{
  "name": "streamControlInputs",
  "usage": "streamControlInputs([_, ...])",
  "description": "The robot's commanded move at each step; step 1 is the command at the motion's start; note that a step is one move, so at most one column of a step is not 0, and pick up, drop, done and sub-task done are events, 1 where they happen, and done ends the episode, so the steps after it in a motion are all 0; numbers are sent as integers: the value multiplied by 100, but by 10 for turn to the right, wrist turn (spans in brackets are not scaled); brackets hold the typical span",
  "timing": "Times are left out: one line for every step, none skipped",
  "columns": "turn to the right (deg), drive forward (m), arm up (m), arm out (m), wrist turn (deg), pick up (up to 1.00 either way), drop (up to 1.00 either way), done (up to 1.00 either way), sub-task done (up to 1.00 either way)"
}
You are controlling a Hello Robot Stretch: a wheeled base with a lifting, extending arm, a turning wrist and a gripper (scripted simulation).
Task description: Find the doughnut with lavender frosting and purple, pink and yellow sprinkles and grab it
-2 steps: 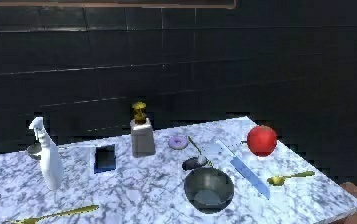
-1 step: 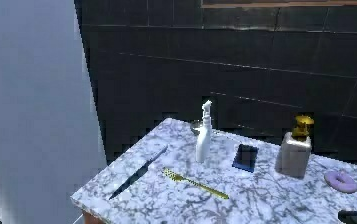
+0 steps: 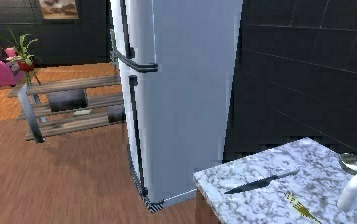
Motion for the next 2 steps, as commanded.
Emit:
streamControlInputs([0,0,50,0,0,0,0,0,0])
streamControlInputs([0,0,38,0,0,0,0,0,0])
